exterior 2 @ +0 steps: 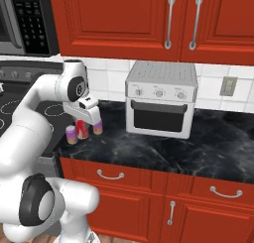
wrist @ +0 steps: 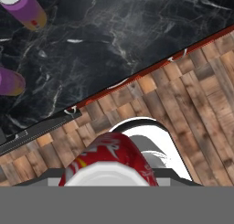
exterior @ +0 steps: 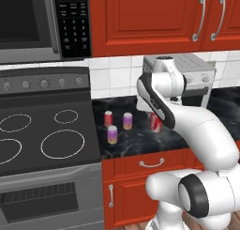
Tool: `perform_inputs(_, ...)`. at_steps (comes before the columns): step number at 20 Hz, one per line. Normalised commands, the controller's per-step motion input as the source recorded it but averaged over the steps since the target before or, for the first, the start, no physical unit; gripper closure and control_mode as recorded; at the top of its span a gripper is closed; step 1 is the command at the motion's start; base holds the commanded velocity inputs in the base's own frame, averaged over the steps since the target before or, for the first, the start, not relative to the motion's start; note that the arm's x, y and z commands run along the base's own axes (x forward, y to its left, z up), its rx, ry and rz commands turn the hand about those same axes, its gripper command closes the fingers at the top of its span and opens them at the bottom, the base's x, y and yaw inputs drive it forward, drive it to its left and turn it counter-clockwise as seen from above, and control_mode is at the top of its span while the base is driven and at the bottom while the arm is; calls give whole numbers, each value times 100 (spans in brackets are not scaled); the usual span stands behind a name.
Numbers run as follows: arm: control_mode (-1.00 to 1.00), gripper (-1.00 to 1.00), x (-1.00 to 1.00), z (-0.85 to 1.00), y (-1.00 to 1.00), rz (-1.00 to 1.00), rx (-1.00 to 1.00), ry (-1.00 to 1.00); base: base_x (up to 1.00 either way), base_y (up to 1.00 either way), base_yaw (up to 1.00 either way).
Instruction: Four empty soda cans are scattered around the kitchen. Gather all the cans and cluster them next to the stove for recycling.
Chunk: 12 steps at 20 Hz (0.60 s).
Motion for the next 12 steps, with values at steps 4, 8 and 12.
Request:
perform_inputs(4, 100, 100, 0, 0, 0, 0, 0, 0, 0, 0, 0)
perform_inputs(8, -100, 100, 1, 0, 1, 0, 0, 0, 0, 0, 0)
perform_inputs(12, -100, 100, 4, -5, 4, 3, 0, -2, 0, 0, 0)
